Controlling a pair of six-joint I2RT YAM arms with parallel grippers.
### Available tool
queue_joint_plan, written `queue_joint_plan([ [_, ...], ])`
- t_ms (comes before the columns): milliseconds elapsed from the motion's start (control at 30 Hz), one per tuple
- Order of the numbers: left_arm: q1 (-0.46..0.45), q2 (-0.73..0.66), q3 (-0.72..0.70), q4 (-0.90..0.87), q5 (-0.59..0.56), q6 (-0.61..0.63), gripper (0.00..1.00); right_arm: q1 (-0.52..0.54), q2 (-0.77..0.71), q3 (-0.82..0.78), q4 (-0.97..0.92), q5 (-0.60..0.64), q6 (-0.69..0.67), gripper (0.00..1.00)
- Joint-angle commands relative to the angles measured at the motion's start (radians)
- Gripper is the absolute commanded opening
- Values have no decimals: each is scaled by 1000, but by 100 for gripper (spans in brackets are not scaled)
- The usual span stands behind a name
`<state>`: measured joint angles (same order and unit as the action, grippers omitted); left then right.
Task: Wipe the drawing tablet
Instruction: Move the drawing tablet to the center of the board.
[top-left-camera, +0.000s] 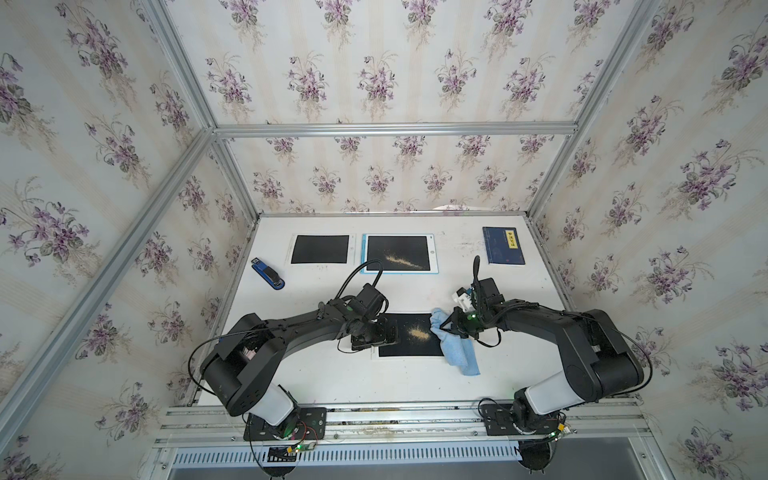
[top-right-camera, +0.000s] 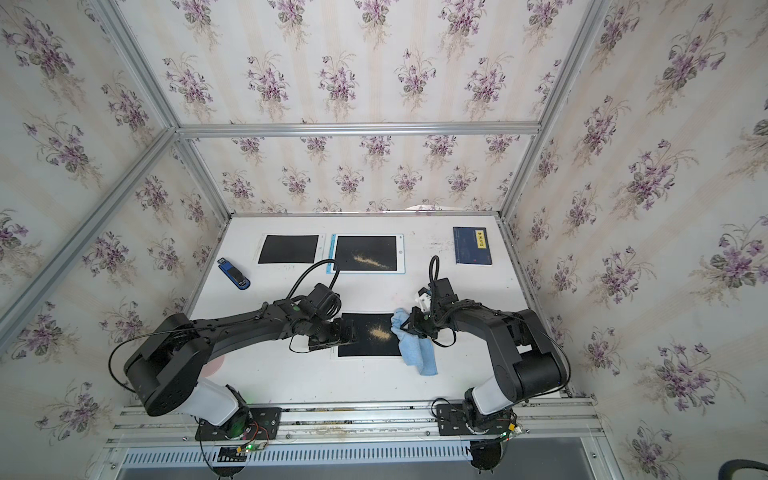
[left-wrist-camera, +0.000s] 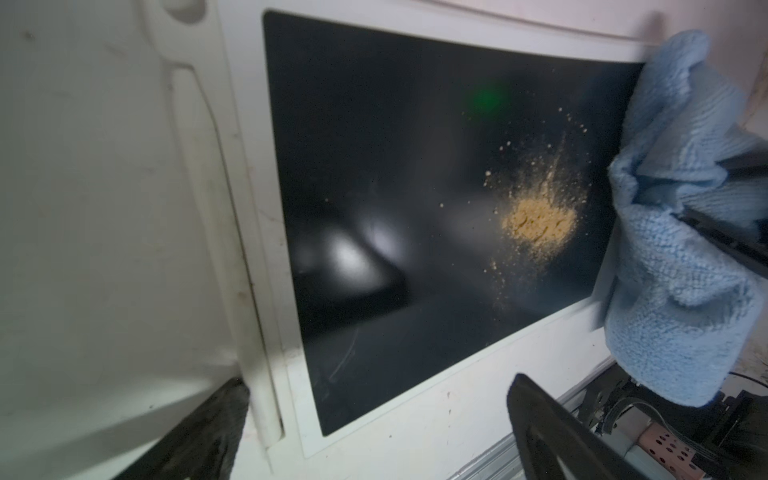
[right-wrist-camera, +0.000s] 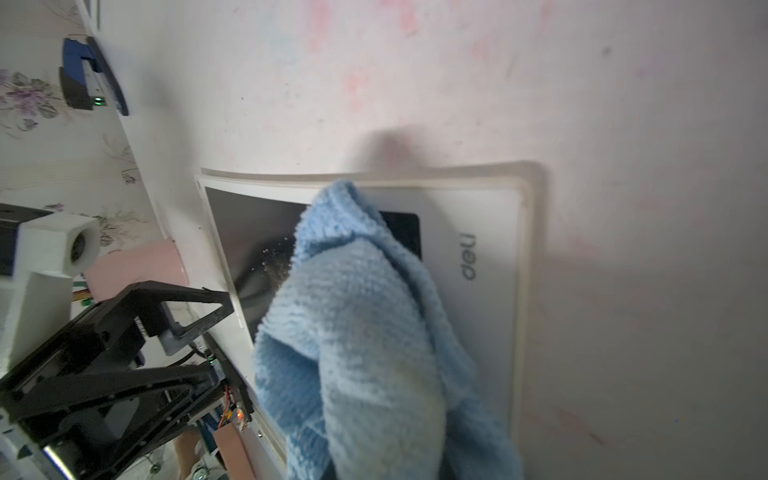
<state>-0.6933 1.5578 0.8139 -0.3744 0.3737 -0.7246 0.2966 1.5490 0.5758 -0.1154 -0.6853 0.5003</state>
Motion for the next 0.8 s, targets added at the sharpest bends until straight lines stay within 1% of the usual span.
queue_joint_plan([
  [0, -3, 7, 17, 20, -10, -9, 98, -17, 48, -35, 101, 12, 52, 0],
  [67, -2, 10, 27, 13, -39, -4, 98, -37, 77, -41, 134, 4, 62, 0],
  [233, -2, 29, 53, 30, -21, 7, 98, -117, 142, -32, 204, -43, 84, 0],
  [367, 0, 55, 88, 24, -21, 22, 98, -168, 164, 18, 177, -38, 71, 0],
  [433, 5, 61, 100, 11, -21, 28, 98, -190, 159, 48, 130, -17, 49, 0],
  [533, 9, 52, 99, 2, -23, 33, 98, -219, 123, 53, 87, 14, 22, 0],
  [633, 15, 45, 87, 13, -22, 34, 98, -229, 94, 47, 83, 35, 10, 0],
  [767, 17, 56, 89, 31, -21, 36, 98, -229, 94, 64, 155, -48, 51, 0],
])
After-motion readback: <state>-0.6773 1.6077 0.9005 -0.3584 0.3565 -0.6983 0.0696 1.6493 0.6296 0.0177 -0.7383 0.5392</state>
